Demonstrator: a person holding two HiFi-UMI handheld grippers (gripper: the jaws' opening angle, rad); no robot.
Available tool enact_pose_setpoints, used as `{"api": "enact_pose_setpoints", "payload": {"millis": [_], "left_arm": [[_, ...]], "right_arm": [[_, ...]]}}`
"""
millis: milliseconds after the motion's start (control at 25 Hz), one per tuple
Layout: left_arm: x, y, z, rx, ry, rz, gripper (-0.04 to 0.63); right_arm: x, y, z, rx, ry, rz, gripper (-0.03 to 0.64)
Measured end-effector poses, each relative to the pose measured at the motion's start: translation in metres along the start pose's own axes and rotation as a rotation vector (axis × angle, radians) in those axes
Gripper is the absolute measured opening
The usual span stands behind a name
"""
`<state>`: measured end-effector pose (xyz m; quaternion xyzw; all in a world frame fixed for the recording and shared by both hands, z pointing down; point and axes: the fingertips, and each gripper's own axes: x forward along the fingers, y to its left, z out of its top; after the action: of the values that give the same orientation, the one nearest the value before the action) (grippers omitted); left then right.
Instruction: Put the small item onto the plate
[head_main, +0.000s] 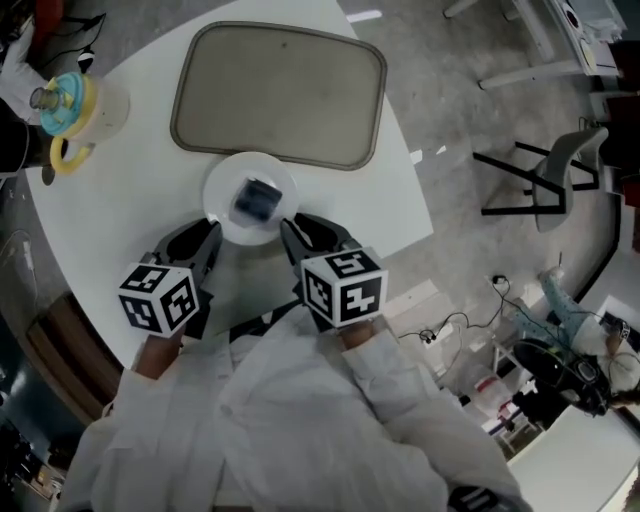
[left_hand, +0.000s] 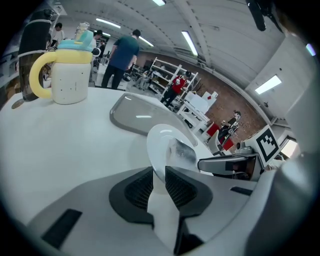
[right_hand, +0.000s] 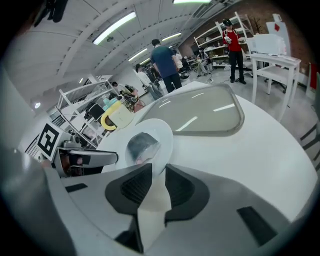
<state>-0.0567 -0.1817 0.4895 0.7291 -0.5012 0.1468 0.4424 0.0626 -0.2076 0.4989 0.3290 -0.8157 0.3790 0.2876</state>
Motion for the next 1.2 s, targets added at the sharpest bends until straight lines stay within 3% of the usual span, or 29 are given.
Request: {"api": "enact_pose_setpoints", "payload": {"millis": [480, 560, 720, 800, 1200], "left_arm": [[0.054, -0.012, 0.063, -0.024, -0.067, 0.032, 0.078], [0.03, -0.014, 0.046, -0.037, -0.089, 0.05, 0.078], [-0.08, -0.025, -0.059, -0.084, -0.162, 0.12, 0.078], [-0.111, -0.029, -0.089, -0.098, -0.18, 0.137, 0.078], [-0.114, -0.019, -0.065, -0.111, -0.235, 0.147, 0.078]], "right_arm": [[0.011, -0.055, 0.069, -0.034, -0.002, 0.014, 0.089], [0.002, -0.035, 0.055, -0.053, -0.008, 0.025, 0.088], [-0.045, 0.059, -0.041, -0.133, -0.004, 0.071, 0.087], [-0.059, 0.084, -0.07, -0.15, -0.006, 0.092, 0.086], [-0.049, 0.09, -0.045, -0.128, -0.057, 0.141, 0.087]]}}
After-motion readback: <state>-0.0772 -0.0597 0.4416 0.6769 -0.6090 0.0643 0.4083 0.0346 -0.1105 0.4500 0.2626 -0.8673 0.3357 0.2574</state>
